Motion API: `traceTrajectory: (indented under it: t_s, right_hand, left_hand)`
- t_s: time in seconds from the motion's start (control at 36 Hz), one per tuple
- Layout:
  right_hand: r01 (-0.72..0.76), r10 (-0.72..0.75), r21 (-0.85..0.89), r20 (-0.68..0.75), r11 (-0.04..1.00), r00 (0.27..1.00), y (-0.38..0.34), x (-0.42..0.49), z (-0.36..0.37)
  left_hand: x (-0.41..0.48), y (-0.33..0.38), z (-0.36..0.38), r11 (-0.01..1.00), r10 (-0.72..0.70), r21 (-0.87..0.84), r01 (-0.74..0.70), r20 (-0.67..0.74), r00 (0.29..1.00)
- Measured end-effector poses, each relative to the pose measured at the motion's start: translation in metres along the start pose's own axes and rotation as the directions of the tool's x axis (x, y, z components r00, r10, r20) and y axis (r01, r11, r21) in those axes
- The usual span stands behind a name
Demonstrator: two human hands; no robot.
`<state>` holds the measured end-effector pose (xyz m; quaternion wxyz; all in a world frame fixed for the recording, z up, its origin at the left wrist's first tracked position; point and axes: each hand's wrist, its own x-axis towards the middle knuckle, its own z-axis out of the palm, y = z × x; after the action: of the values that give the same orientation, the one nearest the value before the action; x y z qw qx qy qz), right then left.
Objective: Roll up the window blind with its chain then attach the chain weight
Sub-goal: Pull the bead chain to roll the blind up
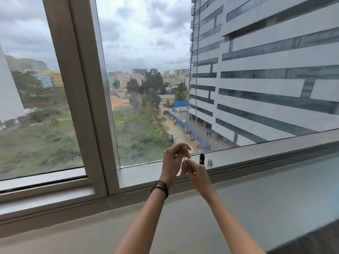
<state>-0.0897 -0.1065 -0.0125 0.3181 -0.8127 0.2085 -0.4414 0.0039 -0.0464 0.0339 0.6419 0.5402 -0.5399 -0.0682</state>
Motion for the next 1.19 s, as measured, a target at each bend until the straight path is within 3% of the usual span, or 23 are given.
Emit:
traceTrajectory:
  t_s: [0.25,0.47,0.75,1.06,1.19]
  right_hand:
    - [-0.032,0.031,-0.073,-0.015,0.997,0.999,0.013,-0.029,0.012]
    - [0.062,-0.05,-0.246,0.054,0.967,0.997,0.022,-0.05,0.016]
    - [0.177,-0.121,-0.607,0.132,0.775,0.984,0.037,-0.072,-0.002]
    - [0.128,-0.07,-0.594,0.119,0.794,0.99,0.051,-0.071,-0.015]
    - [0.207,-0.193,-0.539,0.083,0.817,0.978,0.061,-0.069,-0.018]
  left_hand:
    - [-0.027,-0.026,-0.001,0.999,-0.031,0.011,0.03,0.022,0.999]
    - [-0.05,-0.039,0.003,0.996,-0.08,0.037,0.078,0.052,0.995]
    - [-0.072,-0.058,0.021,0.992,-0.119,0.051,0.115,0.1,0.988]
    - [-0.066,-0.058,0.038,0.993,-0.112,-0.014,0.115,0.132,0.985]
    - [-0.061,-0.06,0.043,0.987,-0.134,-0.072,0.142,0.11,0.985]
